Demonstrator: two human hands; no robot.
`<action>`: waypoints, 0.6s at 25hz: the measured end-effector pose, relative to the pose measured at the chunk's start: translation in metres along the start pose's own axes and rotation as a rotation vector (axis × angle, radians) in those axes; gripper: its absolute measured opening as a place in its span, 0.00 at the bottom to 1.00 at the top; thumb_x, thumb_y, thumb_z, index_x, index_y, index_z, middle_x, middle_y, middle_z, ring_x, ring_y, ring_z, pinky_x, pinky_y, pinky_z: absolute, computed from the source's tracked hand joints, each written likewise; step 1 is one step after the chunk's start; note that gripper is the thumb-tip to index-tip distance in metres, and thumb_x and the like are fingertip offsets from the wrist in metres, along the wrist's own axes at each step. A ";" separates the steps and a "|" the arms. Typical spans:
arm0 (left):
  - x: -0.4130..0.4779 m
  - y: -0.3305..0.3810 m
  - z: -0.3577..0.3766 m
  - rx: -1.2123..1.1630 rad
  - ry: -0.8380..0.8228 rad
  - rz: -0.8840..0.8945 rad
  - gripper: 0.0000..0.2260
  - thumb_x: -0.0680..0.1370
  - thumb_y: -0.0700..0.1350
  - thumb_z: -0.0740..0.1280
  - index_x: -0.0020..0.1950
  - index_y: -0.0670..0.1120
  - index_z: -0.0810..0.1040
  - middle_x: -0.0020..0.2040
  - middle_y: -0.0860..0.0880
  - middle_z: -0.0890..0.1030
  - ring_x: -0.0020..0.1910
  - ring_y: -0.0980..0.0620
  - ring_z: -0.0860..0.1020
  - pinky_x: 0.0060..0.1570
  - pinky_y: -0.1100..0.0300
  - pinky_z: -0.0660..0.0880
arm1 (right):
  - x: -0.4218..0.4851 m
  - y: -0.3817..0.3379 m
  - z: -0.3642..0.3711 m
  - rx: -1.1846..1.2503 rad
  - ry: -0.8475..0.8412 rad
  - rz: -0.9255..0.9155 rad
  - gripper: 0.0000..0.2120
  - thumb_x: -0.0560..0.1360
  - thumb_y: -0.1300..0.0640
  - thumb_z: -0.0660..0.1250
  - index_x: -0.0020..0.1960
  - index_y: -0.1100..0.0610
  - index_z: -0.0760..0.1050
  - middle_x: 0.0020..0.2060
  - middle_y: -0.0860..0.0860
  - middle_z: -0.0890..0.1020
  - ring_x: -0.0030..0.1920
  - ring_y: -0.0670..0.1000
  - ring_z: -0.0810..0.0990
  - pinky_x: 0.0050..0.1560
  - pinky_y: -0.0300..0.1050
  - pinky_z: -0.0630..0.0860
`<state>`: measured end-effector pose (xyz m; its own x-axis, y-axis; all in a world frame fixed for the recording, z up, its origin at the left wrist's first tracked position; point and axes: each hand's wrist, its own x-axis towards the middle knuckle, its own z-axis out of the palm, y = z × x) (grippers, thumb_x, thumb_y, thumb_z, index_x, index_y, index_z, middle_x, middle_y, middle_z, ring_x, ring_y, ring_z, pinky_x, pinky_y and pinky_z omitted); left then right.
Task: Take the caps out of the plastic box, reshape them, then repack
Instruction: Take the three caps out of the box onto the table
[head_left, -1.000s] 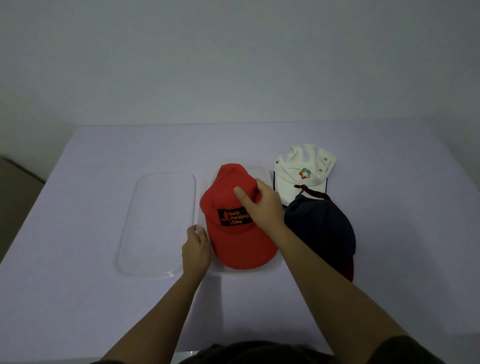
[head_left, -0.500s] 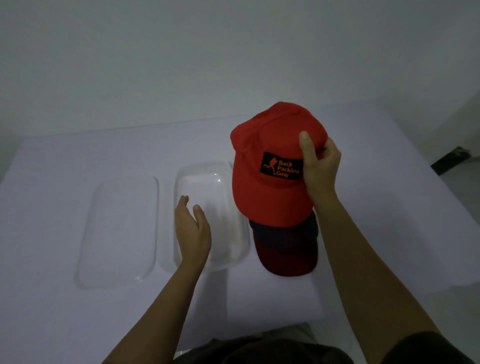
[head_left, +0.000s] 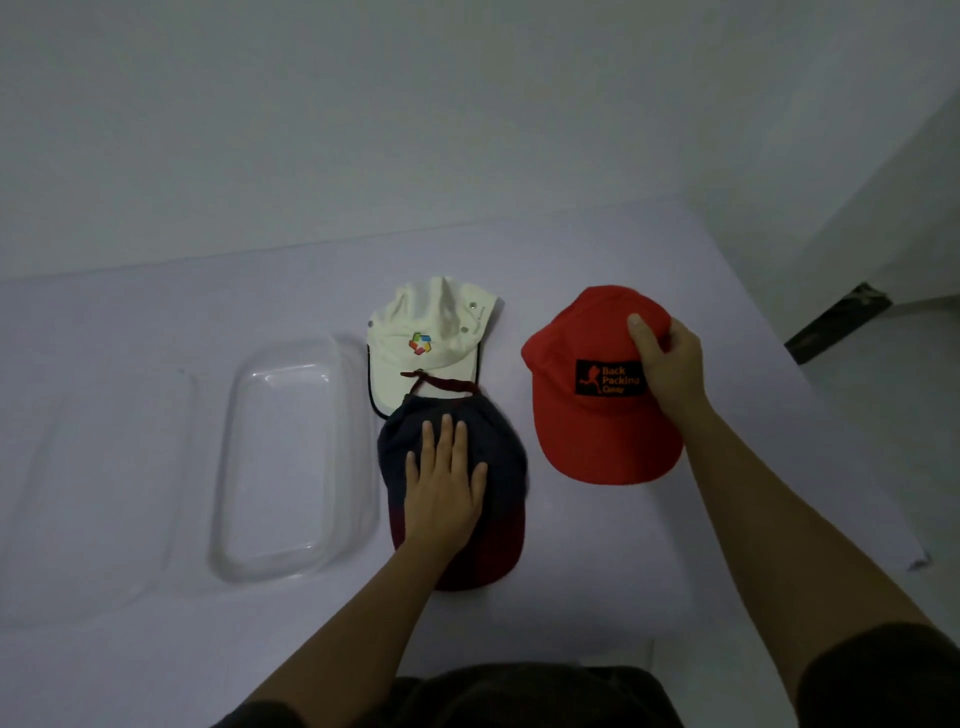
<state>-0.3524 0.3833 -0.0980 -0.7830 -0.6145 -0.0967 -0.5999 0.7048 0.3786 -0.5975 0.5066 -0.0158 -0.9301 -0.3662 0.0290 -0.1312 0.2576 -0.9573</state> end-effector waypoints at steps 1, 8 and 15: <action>0.001 -0.002 0.006 0.028 -0.007 -0.017 0.32 0.75 0.60 0.36 0.77 0.47 0.47 0.78 0.46 0.48 0.75 0.49 0.39 0.72 0.48 0.43 | 0.007 0.012 0.000 -0.016 -0.039 0.023 0.14 0.75 0.49 0.65 0.55 0.57 0.77 0.49 0.53 0.82 0.50 0.50 0.80 0.50 0.42 0.77; 0.005 -0.001 0.016 0.059 -0.020 -0.056 0.35 0.74 0.63 0.31 0.77 0.47 0.48 0.77 0.46 0.48 0.73 0.50 0.39 0.71 0.50 0.41 | 0.045 0.041 0.022 -0.097 -0.289 0.090 0.20 0.76 0.43 0.61 0.62 0.54 0.73 0.52 0.47 0.79 0.53 0.47 0.77 0.51 0.40 0.73; 0.008 -0.001 0.019 0.047 -0.026 -0.061 0.32 0.76 0.62 0.36 0.76 0.47 0.47 0.75 0.51 0.44 0.74 0.49 0.41 0.71 0.51 0.42 | 0.064 0.072 0.043 -0.216 -0.283 0.231 0.25 0.77 0.42 0.58 0.61 0.63 0.68 0.54 0.55 0.76 0.51 0.51 0.74 0.49 0.44 0.69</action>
<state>-0.3607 0.3844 -0.1165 -0.7480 -0.6483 -0.1421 -0.6536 0.6823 0.3276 -0.6516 0.4637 -0.0952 -0.8167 -0.5002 -0.2878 -0.0277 0.5321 -0.8462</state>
